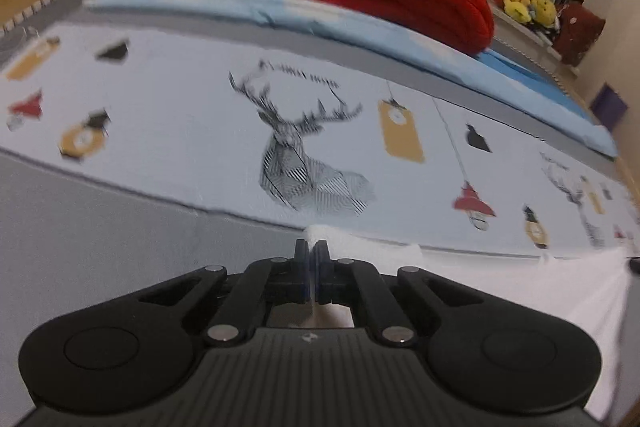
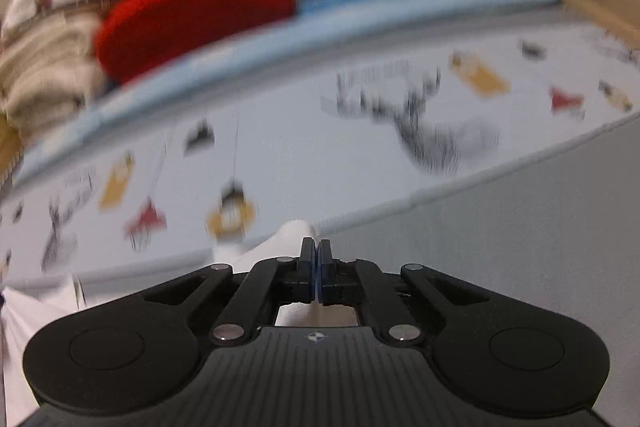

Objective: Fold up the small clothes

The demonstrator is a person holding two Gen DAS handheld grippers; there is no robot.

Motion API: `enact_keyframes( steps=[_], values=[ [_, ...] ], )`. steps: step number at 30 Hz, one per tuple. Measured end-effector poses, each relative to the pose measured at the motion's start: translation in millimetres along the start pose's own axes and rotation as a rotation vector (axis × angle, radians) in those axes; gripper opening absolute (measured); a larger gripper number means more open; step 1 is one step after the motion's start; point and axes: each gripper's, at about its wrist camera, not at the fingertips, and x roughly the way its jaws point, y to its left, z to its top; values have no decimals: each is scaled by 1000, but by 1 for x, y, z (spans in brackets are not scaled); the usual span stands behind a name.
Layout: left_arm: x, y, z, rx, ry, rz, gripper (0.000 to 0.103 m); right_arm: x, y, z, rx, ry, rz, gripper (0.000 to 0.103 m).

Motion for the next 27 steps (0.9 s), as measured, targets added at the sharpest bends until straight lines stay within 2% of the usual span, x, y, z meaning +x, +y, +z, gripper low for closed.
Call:
enact_keyframes(
  steps=[3,6,10,12,14,18,22,27],
  values=[
    [5,-3,5,-3,-27,31,2,-1,4,4,11,-64,-39,0],
    [13,-5,8,-11,-25,49,2,8,10,7,30,-66,-58,0],
    [32,0,6,-30,92,53,5,34,15,4,35,43,-130,3],
    [29,7,5,-53,126,20,7,43,16,0,32,110,-142,4],
    [23,12,2,-67,145,-29,7,43,16,-5,14,157,-133,9],
    [8,17,-14,-66,233,-112,11,29,11,-15,-25,216,-92,14],
    [-10,10,-40,5,308,-145,24,9,-3,-36,6,316,-30,14],
    [-39,3,-75,39,381,-164,25,-24,-11,-63,-6,359,-19,14]
  ],
)
